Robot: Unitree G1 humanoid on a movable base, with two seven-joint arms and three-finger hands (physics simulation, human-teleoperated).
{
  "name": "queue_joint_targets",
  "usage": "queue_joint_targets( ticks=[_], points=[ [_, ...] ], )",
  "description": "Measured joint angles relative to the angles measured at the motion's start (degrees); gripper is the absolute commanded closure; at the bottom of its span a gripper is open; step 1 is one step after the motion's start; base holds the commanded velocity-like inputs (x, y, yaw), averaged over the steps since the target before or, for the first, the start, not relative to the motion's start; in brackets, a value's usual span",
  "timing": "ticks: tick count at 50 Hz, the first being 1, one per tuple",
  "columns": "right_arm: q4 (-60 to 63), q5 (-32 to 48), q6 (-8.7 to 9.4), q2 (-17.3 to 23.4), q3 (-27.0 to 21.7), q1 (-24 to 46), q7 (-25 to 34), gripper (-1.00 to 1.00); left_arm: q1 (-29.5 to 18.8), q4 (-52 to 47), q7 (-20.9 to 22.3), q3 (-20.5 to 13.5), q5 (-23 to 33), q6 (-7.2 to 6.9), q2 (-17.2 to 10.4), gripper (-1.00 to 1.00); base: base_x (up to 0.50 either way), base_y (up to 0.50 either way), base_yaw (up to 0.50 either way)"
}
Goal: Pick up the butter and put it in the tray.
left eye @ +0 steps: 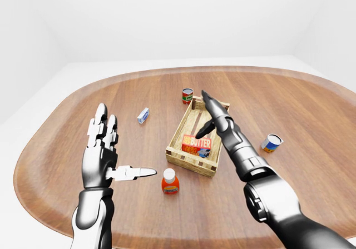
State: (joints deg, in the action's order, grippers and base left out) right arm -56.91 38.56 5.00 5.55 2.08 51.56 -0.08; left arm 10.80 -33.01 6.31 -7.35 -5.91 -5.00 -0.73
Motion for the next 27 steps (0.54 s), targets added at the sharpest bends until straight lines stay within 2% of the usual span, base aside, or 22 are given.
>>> queue_joint_targets(
  ticks=[7,20,27],
  points=[
    [14.6,-0.69,0.0,0.01,0.88,-6.18,1.38,-1.0,-0.14,0.12,-0.01,-0.1,-0.04,0.0,-0.03,-1.0,0.0,0.0,0.0],
    [55.73,3.49,0.0,-4.7,5.13,-28.28,6.23,-1.0,-0.07,0.18,-0.07,-0.04,0.01,0.0,-0.02,-1.0,0.0,0.0,0.0],
    [70.77,2.45,0.0,-7.05,8.23,-40.33,5.38,-1.0,0.36,-0.15,0.06,0.18,0.16,0.0,0.07,-1.0,0.0,0.0,0.0]
  ],
)
